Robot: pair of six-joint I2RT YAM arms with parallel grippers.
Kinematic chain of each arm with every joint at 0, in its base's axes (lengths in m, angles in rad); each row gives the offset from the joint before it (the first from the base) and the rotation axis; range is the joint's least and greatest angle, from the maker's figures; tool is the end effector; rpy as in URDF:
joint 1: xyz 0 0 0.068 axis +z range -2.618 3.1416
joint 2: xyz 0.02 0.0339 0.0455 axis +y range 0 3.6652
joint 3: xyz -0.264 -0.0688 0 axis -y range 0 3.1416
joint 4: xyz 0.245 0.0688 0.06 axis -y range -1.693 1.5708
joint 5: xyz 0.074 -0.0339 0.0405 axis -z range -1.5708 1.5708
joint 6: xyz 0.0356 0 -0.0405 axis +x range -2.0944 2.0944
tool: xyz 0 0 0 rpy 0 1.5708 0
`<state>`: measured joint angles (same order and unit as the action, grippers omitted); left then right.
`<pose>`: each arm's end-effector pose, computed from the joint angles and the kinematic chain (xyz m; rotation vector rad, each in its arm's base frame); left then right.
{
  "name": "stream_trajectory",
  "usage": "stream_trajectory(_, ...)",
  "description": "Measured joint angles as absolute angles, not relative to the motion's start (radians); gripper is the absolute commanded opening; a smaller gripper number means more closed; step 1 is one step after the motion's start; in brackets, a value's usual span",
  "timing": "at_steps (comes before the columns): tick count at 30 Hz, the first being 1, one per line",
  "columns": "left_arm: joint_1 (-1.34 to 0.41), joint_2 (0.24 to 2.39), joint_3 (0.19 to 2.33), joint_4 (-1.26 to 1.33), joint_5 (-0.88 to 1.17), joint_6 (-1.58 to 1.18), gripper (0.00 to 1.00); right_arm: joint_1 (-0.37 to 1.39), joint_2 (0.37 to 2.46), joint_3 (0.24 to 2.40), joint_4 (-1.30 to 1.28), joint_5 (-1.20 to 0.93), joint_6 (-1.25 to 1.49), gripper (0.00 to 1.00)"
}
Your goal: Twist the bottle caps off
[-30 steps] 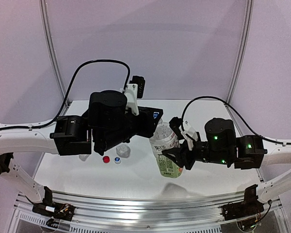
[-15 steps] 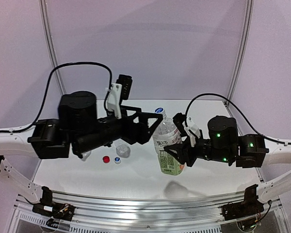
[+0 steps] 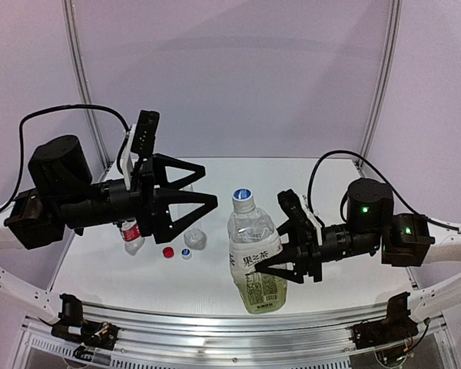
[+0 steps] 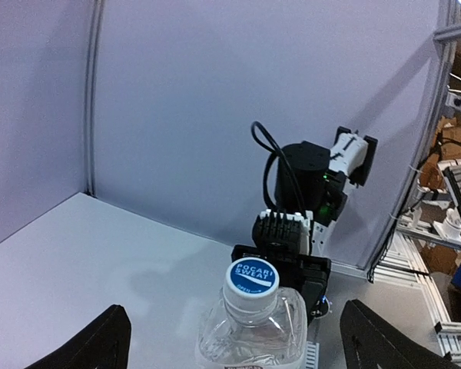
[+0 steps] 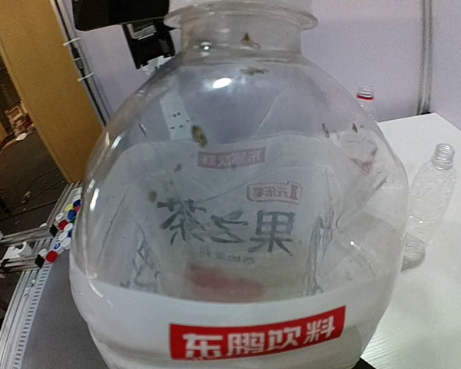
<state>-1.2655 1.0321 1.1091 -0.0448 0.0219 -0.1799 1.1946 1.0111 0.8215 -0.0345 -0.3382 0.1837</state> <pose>0.0695 -0.2232 0.4223 0.8724 1.4099 -1.1461 0.0760 0.2244 0.3261 -1.1813 1.5839 1.2511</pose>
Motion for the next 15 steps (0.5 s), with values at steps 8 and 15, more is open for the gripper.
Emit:
stream_trajectory(8,-1.264,1.147,1.171,-0.054,0.123,-0.147,0.83,1.195,1.051,0.822,-0.028,-0.464,0.183,0.11)
stream_trajectory(15,-1.264,1.203,1.204,-0.064,0.148,-0.136,0.67,1.195,1.052,0.822,-0.028,-0.491,0.181,0.11)
